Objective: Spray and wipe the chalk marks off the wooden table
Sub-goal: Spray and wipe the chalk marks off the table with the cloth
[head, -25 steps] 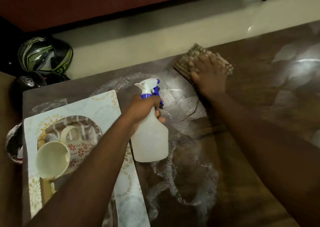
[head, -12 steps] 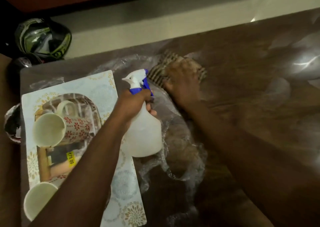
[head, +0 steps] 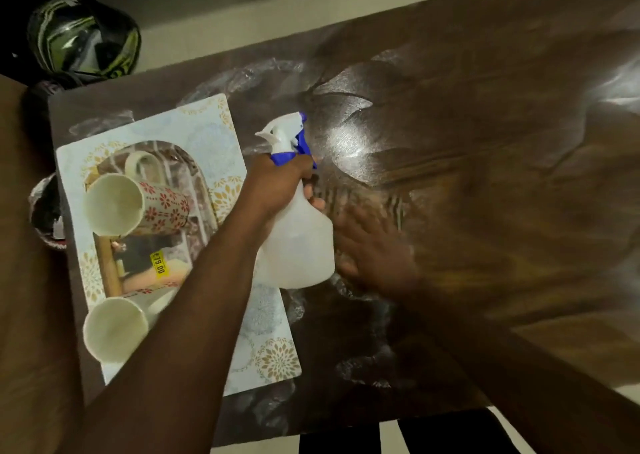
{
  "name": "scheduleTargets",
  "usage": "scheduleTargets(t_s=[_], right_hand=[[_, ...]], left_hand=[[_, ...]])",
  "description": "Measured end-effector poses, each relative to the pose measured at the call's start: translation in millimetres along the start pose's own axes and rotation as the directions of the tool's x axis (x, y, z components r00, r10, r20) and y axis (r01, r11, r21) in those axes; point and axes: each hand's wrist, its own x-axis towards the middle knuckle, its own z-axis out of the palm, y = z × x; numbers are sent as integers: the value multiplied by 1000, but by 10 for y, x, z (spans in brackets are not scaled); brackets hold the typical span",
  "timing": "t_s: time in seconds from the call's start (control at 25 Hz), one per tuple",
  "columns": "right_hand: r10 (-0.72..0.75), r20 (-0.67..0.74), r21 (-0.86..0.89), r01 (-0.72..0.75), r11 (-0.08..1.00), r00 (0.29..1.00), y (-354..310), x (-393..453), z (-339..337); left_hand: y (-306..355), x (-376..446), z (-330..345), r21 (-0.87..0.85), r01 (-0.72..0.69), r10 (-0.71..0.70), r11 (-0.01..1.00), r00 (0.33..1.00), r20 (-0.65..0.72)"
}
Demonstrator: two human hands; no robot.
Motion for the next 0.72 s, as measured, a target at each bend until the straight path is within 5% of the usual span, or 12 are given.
scheduleTargets(t_s=[0.08, 0.28, 0.44, 0.52, 0.64, 0.72], right_hand=[[-130, 54, -65, 134, 989, 990, 104, -468, -70], [365, -91, -69, -371, 926, 927, -38, 98, -57], [-39, 87, -47, 43, 998, 995, -295, -604, 70], [-76, 86, -68, 82, 994, 993, 29, -897, -100], [274, -83, -86, -281, 956, 958, 229, -651, -131], [319, -99, -36, -324, 945, 942, -142, -626, 62]], left_hand=[[-15, -60, 29, -3, 6, -6, 1000, 1000, 27], [-92, -141, 96, 34, 9, -10, 999, 999, 42], [-221, -265, 157, 42, 15, -18, 999, 996, 86], [-284, -286, 118, 24, 9, -11, 1000, 996, 85], [-519, -349, 121, 37, -4, 2, 999, 999, 45], [-615, -472, 201, 43, 0, -1, 999, 999, 36]])
